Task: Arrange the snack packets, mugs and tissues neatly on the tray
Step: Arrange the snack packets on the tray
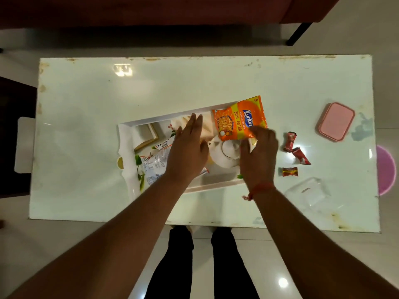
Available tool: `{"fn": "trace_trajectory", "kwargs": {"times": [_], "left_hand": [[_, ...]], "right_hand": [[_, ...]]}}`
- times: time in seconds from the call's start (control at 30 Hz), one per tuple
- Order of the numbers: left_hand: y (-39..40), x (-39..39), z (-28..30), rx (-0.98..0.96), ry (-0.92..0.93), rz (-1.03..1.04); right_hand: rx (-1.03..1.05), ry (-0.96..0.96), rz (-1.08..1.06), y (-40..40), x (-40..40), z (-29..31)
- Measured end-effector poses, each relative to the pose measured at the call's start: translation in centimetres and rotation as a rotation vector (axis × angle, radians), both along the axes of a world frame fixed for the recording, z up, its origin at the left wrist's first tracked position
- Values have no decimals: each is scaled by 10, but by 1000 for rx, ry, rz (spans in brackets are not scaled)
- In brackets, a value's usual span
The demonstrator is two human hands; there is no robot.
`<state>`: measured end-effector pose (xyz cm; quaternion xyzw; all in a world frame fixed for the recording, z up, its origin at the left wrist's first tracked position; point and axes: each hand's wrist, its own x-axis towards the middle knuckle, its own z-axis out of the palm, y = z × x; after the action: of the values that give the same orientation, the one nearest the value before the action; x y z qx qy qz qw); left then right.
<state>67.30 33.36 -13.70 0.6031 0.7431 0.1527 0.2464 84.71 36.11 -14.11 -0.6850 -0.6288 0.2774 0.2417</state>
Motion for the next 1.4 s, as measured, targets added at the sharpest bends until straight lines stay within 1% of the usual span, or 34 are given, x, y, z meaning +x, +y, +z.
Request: {"fn": "trace_trajectory", "kwargs": {"times": [0.07, 0.1, 0.17, 0.23, 0.3, 0.37, 0.43, 0.5, 0.57, 0.6, 0.67, 0.7, 0.77, 0.83, 0.9, 0.93, 1.0, 1.1, 1.2, 1.3, 1.37, 1.4], "left_hand": [[-20, -22, 1, 103, -20, 140], [-30, -32, 1, 122, -67, 246], [-50, -50, -1, 96, -176, 483], [-69, -65, -5, 24, -210, 635], [-84, -78, -10, -65, -231, 667], [-94, -86, -14, -138, -263, 657], [-100, -93, -16, -167, -298, 662], [-103, -97, -16, -160, -329, 704], [-104, -102, -15, -164, -396, 842], [-104, -104, -12, -170, -516, 959], [-101, -110, -4, -230, -875, 1197], [-101, -112, 0, -280, -1012, 1247], [-102, -115, 4, -401, -1155, 1207], [-100, -113, 5, -497, -1228, 1118], [-93, -106, 6, -530, -1229, 1028], [-90, -100, 5, -521, -1199, 980], [-83, -87, 3, -476, -1147, 903], [-74, -64, 2, -446, -1105, 795], [-65, -36, 2, -416, -981, 677], [-56, -2, 3, -380, -854, 630], [-50, 17, 0, -369, -716, 611], [-46, 26, -2, -364, -678, 615]], "right_hand": [[-55, 77, 125, -25, -23, 6], [-94, 110, 185, -37, -35, 8], [-189, 129, 282, -54, -57, 11], [-265, 107, 316, -65, -83, 11], [-358, 124, 304, -66, -108, 10], [-506, 171, 272, -60, -128, 8], [-594, 182, 267, -54, -143, 7], [-549, 137, 313, -51, -149, 11], [-413, 107, 399, -51, -148, 22], [-325, 100, 455, -53, -145, 31], [-146, 93, 561, -56, -135, 47], [-88, 92, 608, -56, -127, 55], [-38, 94, 717, -55, -109, 67], [-57, 100, 798, -51, -87, 71], [-105, 146, 785, -47, -67, 71], [-125, 184, 752, -45, -58, 70], [-178, 261, 639, -42, -40, 68], [-236, 327, 393, -38, -19, 59], [-206, 296, 152, -33, -2, 45], [-263, 324, -74, -28, 19, 29], [-310, 320, -177, -26, 35, 20], [-321, 310, -209, -25, 42, 16]]}}
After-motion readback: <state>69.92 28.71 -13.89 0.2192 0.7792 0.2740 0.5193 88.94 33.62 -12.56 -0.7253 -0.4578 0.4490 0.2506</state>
